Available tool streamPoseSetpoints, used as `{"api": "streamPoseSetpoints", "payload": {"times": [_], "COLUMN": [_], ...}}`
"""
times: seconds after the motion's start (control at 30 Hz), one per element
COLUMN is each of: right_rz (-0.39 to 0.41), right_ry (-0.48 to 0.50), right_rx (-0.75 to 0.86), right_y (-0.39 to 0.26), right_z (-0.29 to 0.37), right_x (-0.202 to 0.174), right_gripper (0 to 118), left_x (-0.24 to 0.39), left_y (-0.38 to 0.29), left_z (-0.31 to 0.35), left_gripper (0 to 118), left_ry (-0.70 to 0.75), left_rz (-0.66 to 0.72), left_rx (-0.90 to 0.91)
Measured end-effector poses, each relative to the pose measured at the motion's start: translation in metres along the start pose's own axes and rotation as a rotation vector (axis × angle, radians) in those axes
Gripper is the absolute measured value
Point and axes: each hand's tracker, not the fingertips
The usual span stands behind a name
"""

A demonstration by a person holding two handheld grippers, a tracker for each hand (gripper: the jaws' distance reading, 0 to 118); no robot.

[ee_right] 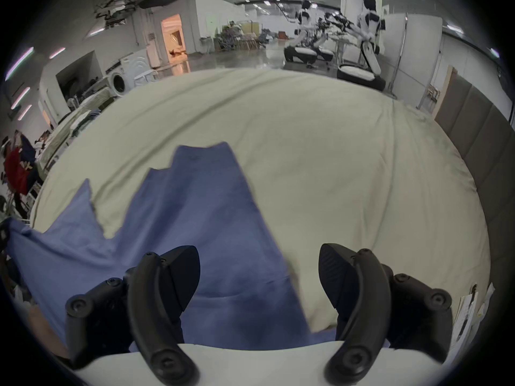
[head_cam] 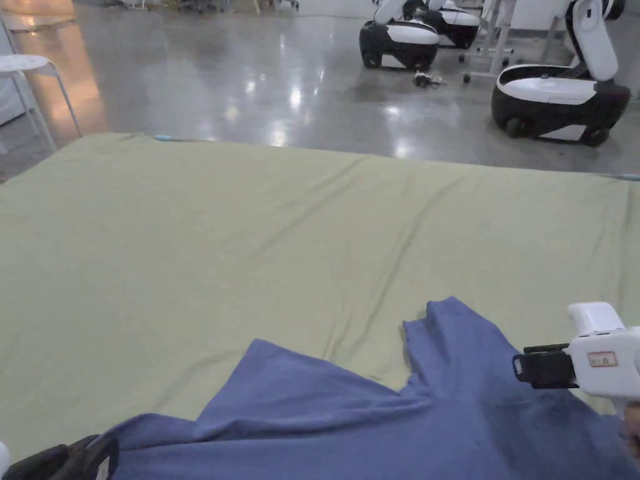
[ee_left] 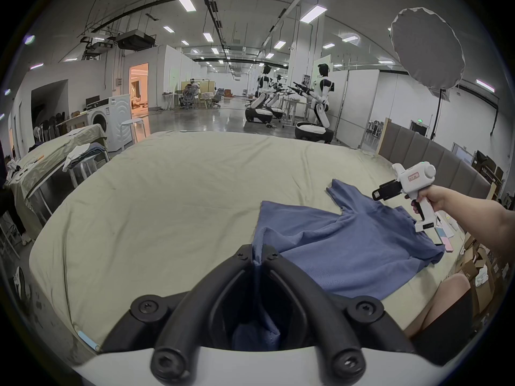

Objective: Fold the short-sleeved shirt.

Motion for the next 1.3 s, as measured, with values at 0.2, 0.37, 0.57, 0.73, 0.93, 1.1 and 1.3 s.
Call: {"api": "streamPoseSetpoints", "payload": {"times": [0.2,0.37,0.57,0.73,0.93,1.1,1.3], "right_rz": [0.048,0.068,0.015,0.023,-0.018,-0.1,-0.116], "right_ry": [0.005,0.001,0.036,-0.039,-0.138,-0.184,-0.239], "right_rx": [0.006,0.017,0.234,0.435,0.63,0.745,0.819], "right_y": [-0.031,-0.038,-0.009,0.024,0.042,0.045,0.046], "right_z": [0.003,0.025,0.123,0.242,0.356,0.415,0.447], "right_x": [-0.011,-0.026,-0.032,-0.032,-0.025,-0.013,-0.014], "right_gripper": [57,4,4,4,4,4,4], "left_x": [-0.001,0.001,0.002,0.004,0.004,0.01,0.019], "left_y": [-0.006,-0.003,0.032,0.095,0.175,0.229,0.278], "left_z": [-0.01,-0.007,0.016,0.037,0.058,0.074,0.092], "left_gripper": [2,2,2,2,2,2,2], "left_ry": [0.005,0.002,-0.041,-0.06,-0.04,0.05,0.039], "left_rz": [-0.003,0.0,-0.043,-0.049,-0.052,-0.139,-0.141], "left_rx": [-0.028,-0.022,0.061,0.175,0.272,0.385,0.443]}}
